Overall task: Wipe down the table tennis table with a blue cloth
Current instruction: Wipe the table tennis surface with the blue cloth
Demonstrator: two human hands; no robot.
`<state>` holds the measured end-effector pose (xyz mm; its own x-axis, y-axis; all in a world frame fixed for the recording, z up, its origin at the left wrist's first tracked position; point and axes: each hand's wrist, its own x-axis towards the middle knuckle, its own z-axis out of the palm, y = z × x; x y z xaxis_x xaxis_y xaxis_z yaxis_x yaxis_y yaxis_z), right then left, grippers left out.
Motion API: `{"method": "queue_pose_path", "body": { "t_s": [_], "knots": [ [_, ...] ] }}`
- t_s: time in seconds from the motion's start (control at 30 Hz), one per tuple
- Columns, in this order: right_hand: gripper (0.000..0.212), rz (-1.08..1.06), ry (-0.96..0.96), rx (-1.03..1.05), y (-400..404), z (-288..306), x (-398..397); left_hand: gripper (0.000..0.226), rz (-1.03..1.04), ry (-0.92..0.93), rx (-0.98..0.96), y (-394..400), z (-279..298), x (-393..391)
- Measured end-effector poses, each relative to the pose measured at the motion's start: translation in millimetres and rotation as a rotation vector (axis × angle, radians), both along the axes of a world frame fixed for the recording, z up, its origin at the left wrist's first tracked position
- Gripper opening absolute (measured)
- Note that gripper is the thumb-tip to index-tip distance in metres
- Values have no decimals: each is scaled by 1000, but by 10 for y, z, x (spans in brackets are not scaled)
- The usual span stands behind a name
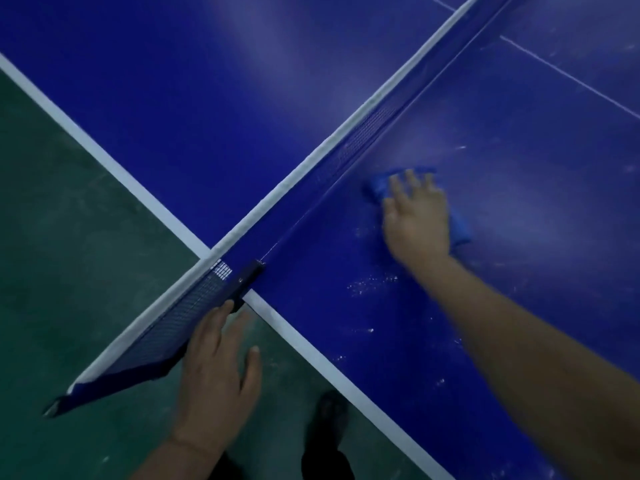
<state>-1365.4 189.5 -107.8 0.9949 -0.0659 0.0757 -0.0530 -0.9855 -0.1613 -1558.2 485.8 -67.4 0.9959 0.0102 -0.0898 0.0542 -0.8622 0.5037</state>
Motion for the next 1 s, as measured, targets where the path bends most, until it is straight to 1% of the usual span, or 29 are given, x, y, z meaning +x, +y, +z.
{"method": "queue_pose_path", "body": {
  "t_s": [0.03, 0.1, 0.17, 0.2, 0.27, 0.33, 0.4, 0.43, 0.5, 0.53, 0.6, 0.67, 0.7, 0.73, 0.77, 0.8, 0.83, 0.87, 0.93, 0.97, 1.0],
  "knots": [
    [50, 147, 10, -1, 305, -20, -202, 57, 15, 2, 20, 15, -36, -19],
    [51, 396, 113, 17, 747, -66, -747, 59, 19, -12, 57, 32, -97, -33],
    [51, 531, 183, 45, 712, -57, -953, 59, 26, -26, 84, 31, -133, -32],
    [51, 540, 160, 33, 535, -58, -836, 59, 35, -30, 95, 30, -145, -32],
    [54, 407, 111, -77, 81, -50, -405, 57, 44, -62, 115, 38, -157, -25],
    [56, 132, 93, -180, -410, -28, 130, 54, 37, -115, 135, 51, -188, -5],
    [52, -124, 98, -106, -702, 46, 595, 54, 52, -113, 148, 54, -203, 18],
    [52, -198, 105, -50, -712, 86, 776, 55, 66, -101, 153, 54, -207, 25],
    [52, -213, 109, -11, -510, 118, 973, 56, 85, -85, 153, 48, -220, 22],
    [51, -148, 75, -5, -343, 123, 983, 56, 86, -80, 150, 51, -230, 17],
    [51, 97, 25, 10, 129, 109, 692, 56, 79, -79, 144, 77, -262, -1],
    [52, 384, 74, -43, 576, -1, 9, 56, 63, -98, 157, 96, -292, -20],
    [53, 505, 118, -34, 716, -33, -337, 57, 55, -112, 170, 101, -308, -31],
    [53, 599, 165, -22, 751, -24, -533, 57, 50, -125, 182, 106, -322, -44],
    [53, 667, 202, -23, 663, -1, -542, 57, 43, -132, 189, 107, -336, -58],
    [52, 689, 183, -30, 506, -10, -411, 58, 35, -128, 188, 98, -348, -76],
    [51, 620, 131, -40, 329, -9, -191, 58, 30, -112, 183, 87, -354, -96],
    [50, 485, 89, -46, 140, 15, 69, 59, 30, -90, 178, 80, -354, -118],
    [50, 147, 95, -40, -147, 78, 510, 61, 36, -50, 171, 68, -334, -150],
    [50, 17, 111, -11, -127, 105, 597, 61, 37, -41, 163, 63, -317, -147],
    [50, -25, 100, 10, 11, 99, 577, 61, 41, -40, 149, 60, -299, -135]
  ]
}}
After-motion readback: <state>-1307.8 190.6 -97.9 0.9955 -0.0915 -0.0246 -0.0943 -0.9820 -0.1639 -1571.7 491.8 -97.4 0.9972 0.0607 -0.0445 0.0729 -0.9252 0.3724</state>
